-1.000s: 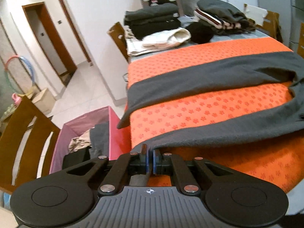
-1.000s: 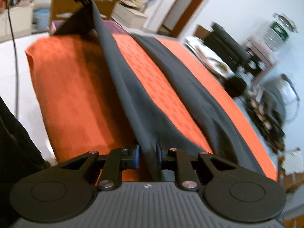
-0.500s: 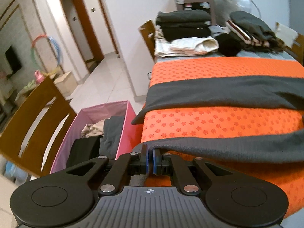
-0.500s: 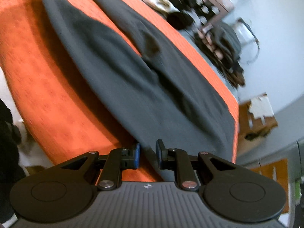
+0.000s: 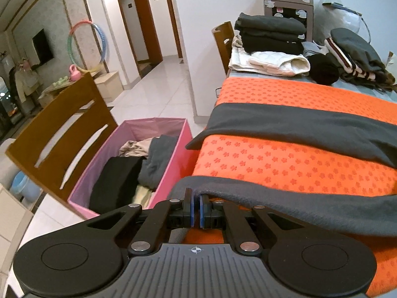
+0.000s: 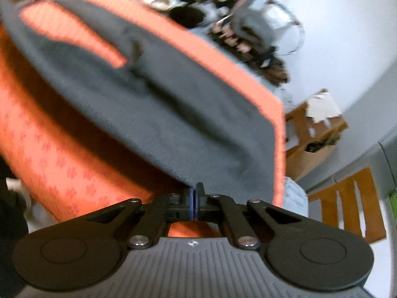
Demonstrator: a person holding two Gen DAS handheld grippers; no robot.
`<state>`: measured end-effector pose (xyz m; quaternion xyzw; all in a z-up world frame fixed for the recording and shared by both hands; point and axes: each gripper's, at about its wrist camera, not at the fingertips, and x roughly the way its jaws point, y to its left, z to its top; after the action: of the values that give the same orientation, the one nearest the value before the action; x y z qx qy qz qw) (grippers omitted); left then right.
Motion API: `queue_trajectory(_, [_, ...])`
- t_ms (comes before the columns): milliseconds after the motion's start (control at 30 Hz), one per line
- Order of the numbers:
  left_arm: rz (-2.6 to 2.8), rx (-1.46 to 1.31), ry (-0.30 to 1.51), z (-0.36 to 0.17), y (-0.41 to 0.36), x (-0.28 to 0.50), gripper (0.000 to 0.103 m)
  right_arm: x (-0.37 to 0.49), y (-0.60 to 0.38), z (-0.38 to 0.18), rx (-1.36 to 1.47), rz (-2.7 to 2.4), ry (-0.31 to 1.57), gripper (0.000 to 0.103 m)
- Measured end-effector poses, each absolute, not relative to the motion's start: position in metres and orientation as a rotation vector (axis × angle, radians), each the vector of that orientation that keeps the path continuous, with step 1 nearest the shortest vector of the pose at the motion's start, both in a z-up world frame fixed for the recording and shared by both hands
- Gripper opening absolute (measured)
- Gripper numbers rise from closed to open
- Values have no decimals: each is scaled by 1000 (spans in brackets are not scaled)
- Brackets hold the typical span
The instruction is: Fold clothes
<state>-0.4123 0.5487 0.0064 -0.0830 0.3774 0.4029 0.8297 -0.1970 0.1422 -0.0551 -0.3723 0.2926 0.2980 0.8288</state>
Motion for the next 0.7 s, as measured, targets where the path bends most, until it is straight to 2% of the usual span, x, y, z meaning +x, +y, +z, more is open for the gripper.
queue_trajectory(133, [860,-178,776,36,533,-425,6,-201,130,-15,-753,574,584,2])
queue_trajectory(300, [889,-151,715,66,532,-415,6,-182,138,1,-787,556,614,2])
queue_trajectory(500, [865,-126,691,70,572,-360,6,-133,178,-2,-903,559,622,2])
queue_trajectory(700, [797,-100,751,60,624,-288,6,-57,229,-8,-1007,589,644,2])
